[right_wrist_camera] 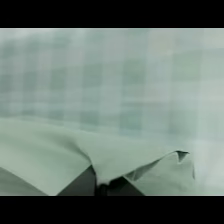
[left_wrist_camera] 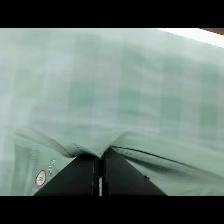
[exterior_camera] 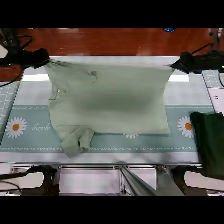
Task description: Fold the shirts.
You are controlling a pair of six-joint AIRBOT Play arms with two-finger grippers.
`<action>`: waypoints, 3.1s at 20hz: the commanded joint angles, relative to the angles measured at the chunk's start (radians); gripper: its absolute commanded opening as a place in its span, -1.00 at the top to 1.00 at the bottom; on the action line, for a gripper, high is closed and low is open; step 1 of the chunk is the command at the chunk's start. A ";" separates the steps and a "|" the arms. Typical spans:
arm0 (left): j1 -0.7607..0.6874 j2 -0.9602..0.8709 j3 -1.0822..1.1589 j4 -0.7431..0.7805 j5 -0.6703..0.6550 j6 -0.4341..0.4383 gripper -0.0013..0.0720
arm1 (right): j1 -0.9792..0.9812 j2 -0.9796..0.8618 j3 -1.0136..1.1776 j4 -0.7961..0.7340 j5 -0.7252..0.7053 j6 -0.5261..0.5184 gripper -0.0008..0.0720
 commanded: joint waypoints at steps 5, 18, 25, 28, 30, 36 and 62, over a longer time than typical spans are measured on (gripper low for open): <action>0.005 -0.320 0.262 -0.135 -0.214 0.032 0.92 | 0.000 -0.344 0.221 0.060 -0.009 0.041 0.92; 0.027 -0.317 0.063 -0.078 -0.520 0.169 0.92 | -0.005 -0.344 0.085 -0.153 0.224 0.023 0.92; 0.054 -0.322 0.063 -0.078 -0.526 0.169 0.92 | -0.007 -0.345 0.085 -0.193 0.223 0.038 0.92; 0.050 -0.323 0.063 -0.081 -0.541 0.161 0.80 | -0.007 -0.345 0.085 -0.195 0.223 0.051 0.80; 0.049 -0.323 0.063 -0.080 -0.608 0.158 -0.40 | -0.007 -0.345 0.085 -0.193 0.251 0.091 -0.16; 0.105 -0.167 -0.028 0.041 -0.745 0.114 -0.42 | -0.076 -0.208 0.007 -0.367 0.338 0.171 -0.15; 0.204 0.329 -1.027 -0.404 -0.158 0.192 0.92 | -0.208 0.497 -0.773 0.252 -0.004 -0.099 -0.15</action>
